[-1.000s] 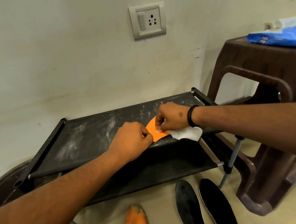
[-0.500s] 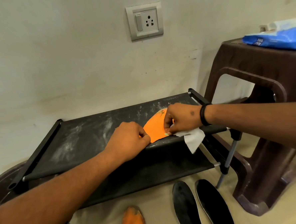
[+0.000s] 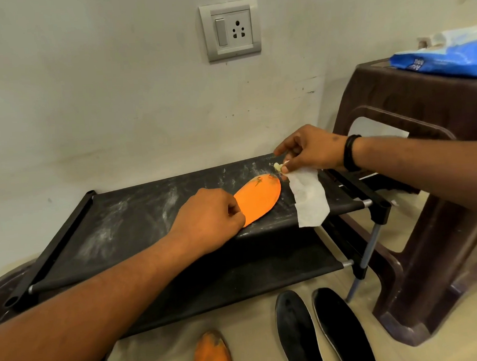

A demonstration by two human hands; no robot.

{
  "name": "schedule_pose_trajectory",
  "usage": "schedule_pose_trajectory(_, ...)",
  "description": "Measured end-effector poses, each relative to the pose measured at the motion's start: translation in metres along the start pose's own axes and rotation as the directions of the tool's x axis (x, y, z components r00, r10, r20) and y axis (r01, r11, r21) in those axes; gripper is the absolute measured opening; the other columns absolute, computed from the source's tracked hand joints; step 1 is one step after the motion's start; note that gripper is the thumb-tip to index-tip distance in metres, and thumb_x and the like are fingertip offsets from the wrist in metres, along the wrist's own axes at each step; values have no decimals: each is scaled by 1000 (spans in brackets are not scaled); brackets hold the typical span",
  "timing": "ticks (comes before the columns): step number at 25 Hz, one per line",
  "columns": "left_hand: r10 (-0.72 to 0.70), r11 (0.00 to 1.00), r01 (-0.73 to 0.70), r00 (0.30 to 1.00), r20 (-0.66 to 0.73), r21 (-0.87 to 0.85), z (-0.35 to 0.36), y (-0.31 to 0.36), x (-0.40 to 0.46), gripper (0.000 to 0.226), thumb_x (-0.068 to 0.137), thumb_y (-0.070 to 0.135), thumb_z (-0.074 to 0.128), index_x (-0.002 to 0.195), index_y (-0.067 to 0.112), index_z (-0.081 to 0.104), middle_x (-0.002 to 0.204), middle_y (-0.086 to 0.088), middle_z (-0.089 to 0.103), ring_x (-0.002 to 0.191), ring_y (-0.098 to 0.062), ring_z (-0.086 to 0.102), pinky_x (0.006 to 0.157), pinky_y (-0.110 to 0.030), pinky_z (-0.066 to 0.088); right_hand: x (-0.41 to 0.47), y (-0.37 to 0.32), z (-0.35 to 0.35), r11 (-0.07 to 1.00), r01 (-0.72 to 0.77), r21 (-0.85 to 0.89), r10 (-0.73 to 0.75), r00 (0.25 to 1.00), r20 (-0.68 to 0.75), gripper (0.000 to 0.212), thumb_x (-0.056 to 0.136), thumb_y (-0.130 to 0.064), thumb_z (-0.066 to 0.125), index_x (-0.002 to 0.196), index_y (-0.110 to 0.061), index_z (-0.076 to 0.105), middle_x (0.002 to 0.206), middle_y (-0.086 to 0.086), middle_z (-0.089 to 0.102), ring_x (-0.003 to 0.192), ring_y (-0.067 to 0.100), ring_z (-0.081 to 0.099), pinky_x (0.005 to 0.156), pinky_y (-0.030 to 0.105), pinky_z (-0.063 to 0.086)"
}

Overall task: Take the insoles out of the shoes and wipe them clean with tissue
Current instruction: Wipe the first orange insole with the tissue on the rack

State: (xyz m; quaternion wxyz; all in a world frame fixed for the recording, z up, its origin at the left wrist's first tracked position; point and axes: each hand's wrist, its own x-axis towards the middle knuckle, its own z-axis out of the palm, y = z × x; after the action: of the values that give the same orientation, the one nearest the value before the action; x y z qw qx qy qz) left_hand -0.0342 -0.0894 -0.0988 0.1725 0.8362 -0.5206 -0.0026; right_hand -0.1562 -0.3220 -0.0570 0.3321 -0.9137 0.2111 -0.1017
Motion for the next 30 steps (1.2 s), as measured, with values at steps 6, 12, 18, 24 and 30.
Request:
schedule_pose_trajectory(6,179,984,-179,983,24,-20,15,4,-1,30,98,35,55,121,29,73,125,7,68,116,-17,58,99,-37,48,-2,-4,6,956,71,-284,-75,997,-2,10,81,-14,78,91,-14,78,88,1,72,85,17,67,70,22,53)
schedule_pose_trajectory(12,162,987,-162,987,5,-14,17,6,-3,31,99,27,52,121,27,74,123,7,71,110,-15,62,93,-32,49,-8,-9,48,780,328,-533,-368,929,32,18,87,-11,62,98,-12,76,109,8,59,96,20,58,85,34,52)
schedule_pose_trajectory(18,182,983,-182,983,15,-22,18,2,-1,31,99,30,51,121,28,74,120,7,73,108,-15,64,93,-33,51,-18,-15,55,868,292,-402,-263,956,127,26,86,-2,61,105,-13,75,103,0,72,95,11,65,87,22,51)
schedule_pose_trajectory(24,191,981,-191,981,22,-15,18,2,-1,32,99,28,51,121,26,74,121,6,73,109,-15,65,94,-34,51,-11,-3,56,897,122,-425,-143,990,-17,12,87,-21,70,93,-13,76,97,2,73,87,13,65,77,25,50)
schedule_pose_trajectory(30,189,982,-189,982,23,-19,19,2,-1,32,99,29,50,121,27,74,120,7,73,106,-13,65,93,-35,53,-13,-11,59,921,114,-371,-96,993,67,12,86,-24,72,82,-13,77,81,-1,72,77,12,66,73,26,54)
